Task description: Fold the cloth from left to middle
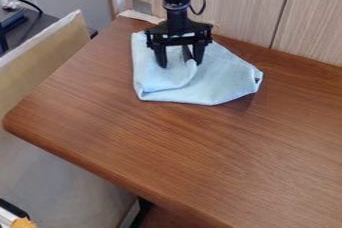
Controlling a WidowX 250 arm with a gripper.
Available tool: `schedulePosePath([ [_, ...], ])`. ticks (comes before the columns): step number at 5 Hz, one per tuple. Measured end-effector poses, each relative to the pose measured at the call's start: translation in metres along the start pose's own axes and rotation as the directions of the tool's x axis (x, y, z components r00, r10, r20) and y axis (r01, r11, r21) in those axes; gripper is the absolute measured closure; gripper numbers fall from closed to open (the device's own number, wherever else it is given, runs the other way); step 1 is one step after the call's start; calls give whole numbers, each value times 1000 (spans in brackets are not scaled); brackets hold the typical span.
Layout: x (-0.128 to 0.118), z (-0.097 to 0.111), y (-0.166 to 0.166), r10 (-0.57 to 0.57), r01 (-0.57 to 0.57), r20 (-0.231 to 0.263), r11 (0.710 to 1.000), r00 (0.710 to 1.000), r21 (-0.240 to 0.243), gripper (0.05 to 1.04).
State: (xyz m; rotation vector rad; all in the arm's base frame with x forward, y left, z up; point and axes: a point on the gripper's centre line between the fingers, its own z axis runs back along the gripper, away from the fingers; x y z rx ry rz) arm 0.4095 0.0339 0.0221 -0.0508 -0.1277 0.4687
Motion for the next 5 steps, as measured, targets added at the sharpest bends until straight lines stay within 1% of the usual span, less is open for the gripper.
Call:
schedulePosePath([
  [1,5,11,1,-7,7,28,1000,1000,-12,77],
  [2,8,32,-2,-24,26,69,999,997,-32,82],
  [3,6,62,-1,-34,42,117,997,993,-70,83],
  [4,0,99,13,-46,69,175,990,984,-123,83],
  [5,0,105,13,-52,77,186,989,981,-126,83],
])
